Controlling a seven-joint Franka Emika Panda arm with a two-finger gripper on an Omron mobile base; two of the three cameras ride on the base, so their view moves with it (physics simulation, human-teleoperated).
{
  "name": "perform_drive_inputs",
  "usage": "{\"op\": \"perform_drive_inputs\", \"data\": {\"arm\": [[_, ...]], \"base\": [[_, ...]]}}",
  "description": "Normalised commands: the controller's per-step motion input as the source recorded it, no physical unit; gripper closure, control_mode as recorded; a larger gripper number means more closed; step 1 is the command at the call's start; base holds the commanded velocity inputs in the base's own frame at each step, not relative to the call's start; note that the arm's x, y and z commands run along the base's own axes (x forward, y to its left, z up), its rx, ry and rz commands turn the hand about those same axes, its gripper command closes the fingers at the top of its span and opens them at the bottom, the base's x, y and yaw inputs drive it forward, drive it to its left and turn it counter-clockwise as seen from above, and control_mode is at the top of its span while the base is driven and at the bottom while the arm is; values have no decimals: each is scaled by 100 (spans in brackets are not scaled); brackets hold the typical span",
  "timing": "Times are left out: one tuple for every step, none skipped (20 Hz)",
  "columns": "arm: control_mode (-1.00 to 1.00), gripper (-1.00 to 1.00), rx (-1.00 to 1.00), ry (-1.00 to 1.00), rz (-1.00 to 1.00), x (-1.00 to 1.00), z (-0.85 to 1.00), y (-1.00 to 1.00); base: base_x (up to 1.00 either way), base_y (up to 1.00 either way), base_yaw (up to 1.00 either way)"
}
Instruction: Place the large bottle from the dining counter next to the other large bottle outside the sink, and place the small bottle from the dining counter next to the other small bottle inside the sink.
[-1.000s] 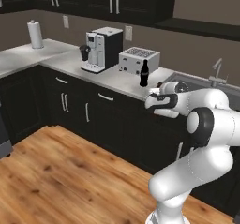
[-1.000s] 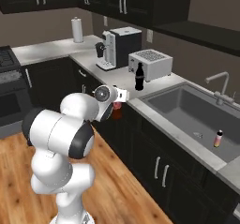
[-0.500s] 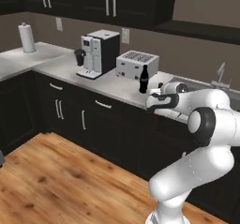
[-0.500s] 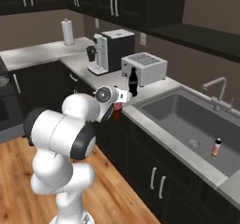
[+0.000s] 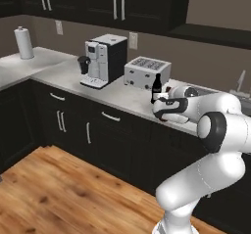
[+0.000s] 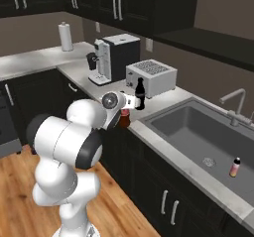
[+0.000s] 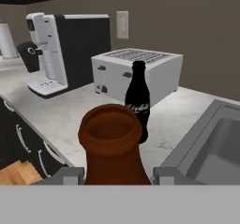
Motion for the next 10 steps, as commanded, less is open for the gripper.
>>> {"op": "perform_drive_inputs", "data": {"arm": [[100, 100, 0, 0, 0, 0, 0, 0], [100, 100, 0, 0, 0, 0, 0, 0], [100, 100, 0, 0, 0, 0, 0, 0], [100, 100, 0, 0, 0, 0, 0, 0], [100, 100, 0, 0, 0, 0, 0, 0], [100, 100, 0, 0, 0, 0, 0, 0], [100, 100, 0, 0, 0, 0, 0, 0], [100, 100, 0, 0, 0, 0, 0, 0], [100, 100, 0, 0, 0, 0, 0, 0], [100, 100, 0, 0, 0, 0, 0, 0]], "base": [[51, 12, -8], [54, 8, -8], [54, 7, -8], [54, 4, -8], [53, 1, -8], [51, 0, -8], [52, 0, -8], [54, 0, -8], [55, 0, -8], [55, 0, -8]]}}
